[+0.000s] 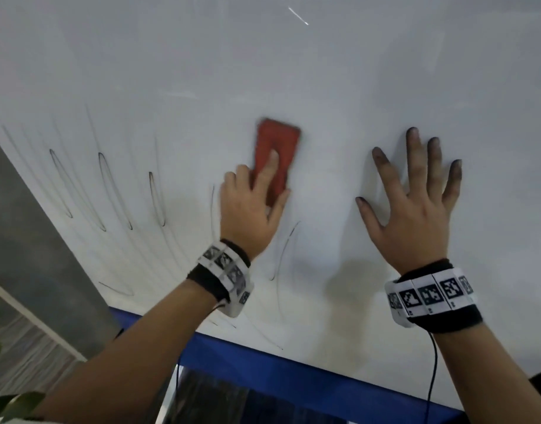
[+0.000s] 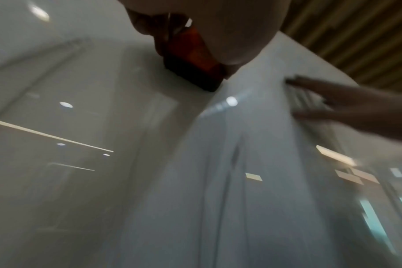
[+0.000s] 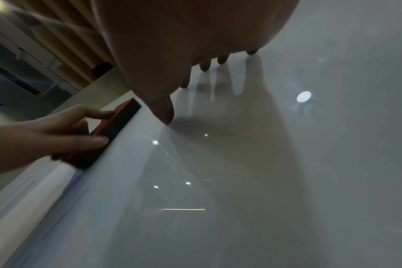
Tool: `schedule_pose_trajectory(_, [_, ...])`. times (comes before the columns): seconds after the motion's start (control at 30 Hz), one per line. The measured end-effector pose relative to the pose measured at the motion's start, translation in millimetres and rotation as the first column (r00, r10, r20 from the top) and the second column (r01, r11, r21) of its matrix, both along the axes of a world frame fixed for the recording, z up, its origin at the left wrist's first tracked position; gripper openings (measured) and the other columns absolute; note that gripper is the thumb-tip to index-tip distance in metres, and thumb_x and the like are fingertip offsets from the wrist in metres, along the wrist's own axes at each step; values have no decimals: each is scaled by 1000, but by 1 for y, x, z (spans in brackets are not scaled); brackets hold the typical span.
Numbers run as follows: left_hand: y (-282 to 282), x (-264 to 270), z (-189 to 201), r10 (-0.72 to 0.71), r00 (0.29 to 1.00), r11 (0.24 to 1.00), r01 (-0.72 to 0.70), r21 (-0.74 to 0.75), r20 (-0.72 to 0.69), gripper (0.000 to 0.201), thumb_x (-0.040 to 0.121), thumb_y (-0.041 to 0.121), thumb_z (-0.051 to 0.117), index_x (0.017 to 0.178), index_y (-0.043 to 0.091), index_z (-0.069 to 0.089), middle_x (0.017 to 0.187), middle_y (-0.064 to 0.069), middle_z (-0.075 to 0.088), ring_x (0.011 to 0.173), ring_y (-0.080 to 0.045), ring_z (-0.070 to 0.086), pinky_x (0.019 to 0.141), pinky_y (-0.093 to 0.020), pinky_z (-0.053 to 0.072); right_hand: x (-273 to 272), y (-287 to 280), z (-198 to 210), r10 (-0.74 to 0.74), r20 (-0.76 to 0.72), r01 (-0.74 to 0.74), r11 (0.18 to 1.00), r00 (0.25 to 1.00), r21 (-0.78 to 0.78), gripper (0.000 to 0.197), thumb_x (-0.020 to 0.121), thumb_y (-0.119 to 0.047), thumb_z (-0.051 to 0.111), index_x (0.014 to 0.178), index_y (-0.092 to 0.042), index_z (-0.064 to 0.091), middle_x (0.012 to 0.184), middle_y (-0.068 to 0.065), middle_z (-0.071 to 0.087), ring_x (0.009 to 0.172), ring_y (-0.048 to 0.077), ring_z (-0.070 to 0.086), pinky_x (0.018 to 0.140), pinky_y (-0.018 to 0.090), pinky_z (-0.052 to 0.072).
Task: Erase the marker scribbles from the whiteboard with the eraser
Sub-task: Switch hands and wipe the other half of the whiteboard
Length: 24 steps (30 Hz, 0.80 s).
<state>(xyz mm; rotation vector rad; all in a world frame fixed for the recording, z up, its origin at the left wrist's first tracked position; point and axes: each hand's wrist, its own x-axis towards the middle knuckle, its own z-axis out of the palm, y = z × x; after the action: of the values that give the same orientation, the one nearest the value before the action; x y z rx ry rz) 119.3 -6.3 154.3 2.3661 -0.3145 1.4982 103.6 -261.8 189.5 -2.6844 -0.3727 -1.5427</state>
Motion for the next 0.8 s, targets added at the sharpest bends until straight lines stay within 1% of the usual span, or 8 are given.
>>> schedule_pose_trajectory(0.1, [-13,-16,-79,-32,993,944,68,322,-116,53,97,37,62,145,25,43,93,-14,56,76,-29,49,67,-42,45,-1,-1,-3,4,-14,-4,1000,1000,-2,65,101,-48,52,159,-27,30,168,14,14,156,37,12,124,62,10])
schedule_pose_trajectory(0.17, [-12,-21,-109,10,984,935,55,351,-179,52,96,38,63,143,27,43,92,-12,57,77,-29,50,67,-42,47,-2,-1,-4,0,-34,0,1000,999,2,66,100,-46,53,159,-28,29,169,14,13,156,37,11,124,61,9])
schedule_pose_trajectory(0.37, [-2,-17,-91,-7,987,940,61,336,-161,52,95,38,65,142,27,44,98,-12,58,81,-29,50,71,-42,48,-3,-8,-6,33,-45,-34,999,998,-8,67,100,-44,55,159,-28,29,168,15,14,156,37,12,124,62,10])
schedule_pose_trajectory(0.43, [2,-14,-75,-7,990,986,30,165,-139,57,93,37,70,141,21,45,100,-13,56,84,-29,48,74,-41,47,-3,-10,-8,43,-53,-44,999,998,-8,67,99,-43,55,159,-28,28,169,15,14,156,37,11,124,62,10])
schedule_pose_trajectory(0.5, [-1,-13,-63,-34,989,984,9,-177,-141,62,93,38,71,145,15,44,103,-7,53,92,-25,48,82,-31,44,-3,-10,-12,55,-54,-54,998,997,6,67,99,-42,56,159,-28,29,168,15,14,156,38,12,124,61,9])
schedule_pose_trajectory(0.6, [-27,-14,-75,-176,980,713,59,-699,-97,75,93,37,71,152,9,34,116,8,48,111,-18,52,84,-7,42,-3,-10,-18,69,-47,-68,997,996,25,67,99,-42,56,159,-27,30,167,17,17,155,40,14,125,60,9])
schedule_pose_trajectory(0.63, [-41,-17,-89,-192,975,663,43,-747,-114,78,93,37,71,153,9,32,116,11,46,113,-19,52,85,-7,44,-4,-11,-21,71,-46,-70,997,996,27,66,99,-41,55,159,-27,30,167,18,18,155,41,14,125,60,9])
schedule_pose_trajectory(0.8, [-110,-47,-214,-299,880,601,-127,-789,-369,74,91,34,74,150,13,35,110,9,47,105,-14,52,99,-32,49,-5,-11,-49,65,-80,-63,998,995,30,65,100,-40,54,159,-25,30,166,20,18,154,42,15,126,58,9])
